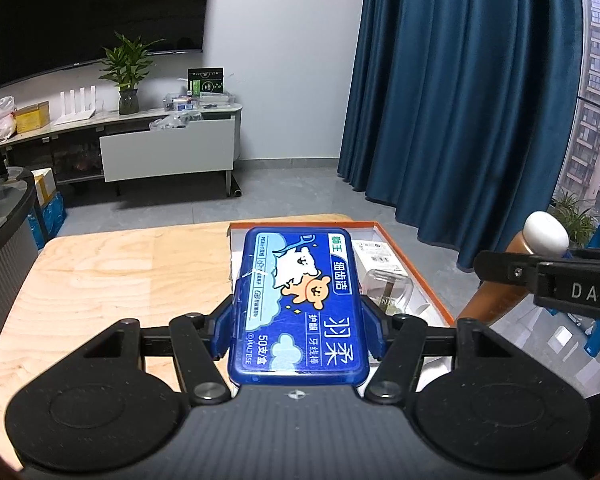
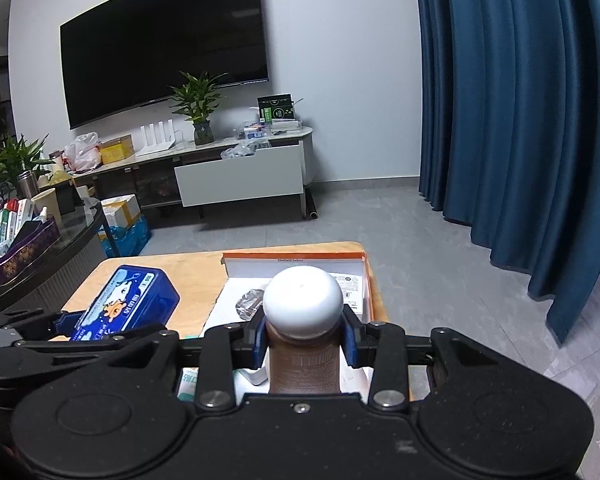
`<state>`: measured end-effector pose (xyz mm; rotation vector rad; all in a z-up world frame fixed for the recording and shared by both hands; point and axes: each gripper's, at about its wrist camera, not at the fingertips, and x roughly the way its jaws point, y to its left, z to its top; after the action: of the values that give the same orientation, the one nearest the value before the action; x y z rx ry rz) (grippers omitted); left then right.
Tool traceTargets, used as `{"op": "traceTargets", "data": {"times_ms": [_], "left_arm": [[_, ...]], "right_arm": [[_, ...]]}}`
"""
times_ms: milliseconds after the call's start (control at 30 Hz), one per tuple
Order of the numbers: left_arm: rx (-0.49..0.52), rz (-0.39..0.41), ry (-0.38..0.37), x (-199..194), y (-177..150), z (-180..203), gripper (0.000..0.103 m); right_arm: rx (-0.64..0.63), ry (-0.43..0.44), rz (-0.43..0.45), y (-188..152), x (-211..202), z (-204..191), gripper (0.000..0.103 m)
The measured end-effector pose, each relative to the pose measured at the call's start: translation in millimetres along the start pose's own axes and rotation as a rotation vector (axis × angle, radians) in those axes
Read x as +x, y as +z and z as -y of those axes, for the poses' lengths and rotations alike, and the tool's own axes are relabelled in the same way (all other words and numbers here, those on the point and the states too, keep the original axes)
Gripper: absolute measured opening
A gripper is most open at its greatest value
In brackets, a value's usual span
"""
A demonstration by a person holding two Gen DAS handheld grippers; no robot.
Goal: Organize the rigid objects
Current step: 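Carry the blue tin with the left tool while the right tool carries the copper tube to the tray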
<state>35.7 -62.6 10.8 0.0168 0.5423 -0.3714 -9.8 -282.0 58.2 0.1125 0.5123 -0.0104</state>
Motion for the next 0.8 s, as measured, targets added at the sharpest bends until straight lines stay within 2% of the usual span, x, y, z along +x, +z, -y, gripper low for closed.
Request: {"op": "traceTargets", "data": {"times_ms": [333, 800], "left_arm": [[-0.002, -0.011, 0.002, 0.0, -2.9, 4.6, 0.063], [-0.001, -0.010, 0.004, -3.9, -6.8, 7.3, 0.063]], "right_arm": [[-0.002, 0.019, -0.040, -6.0, 8.7, -3.5, 0.044], [0.001, 0.035, -0.050, -4.0, 6.8, -3.7, 0.044]]}}
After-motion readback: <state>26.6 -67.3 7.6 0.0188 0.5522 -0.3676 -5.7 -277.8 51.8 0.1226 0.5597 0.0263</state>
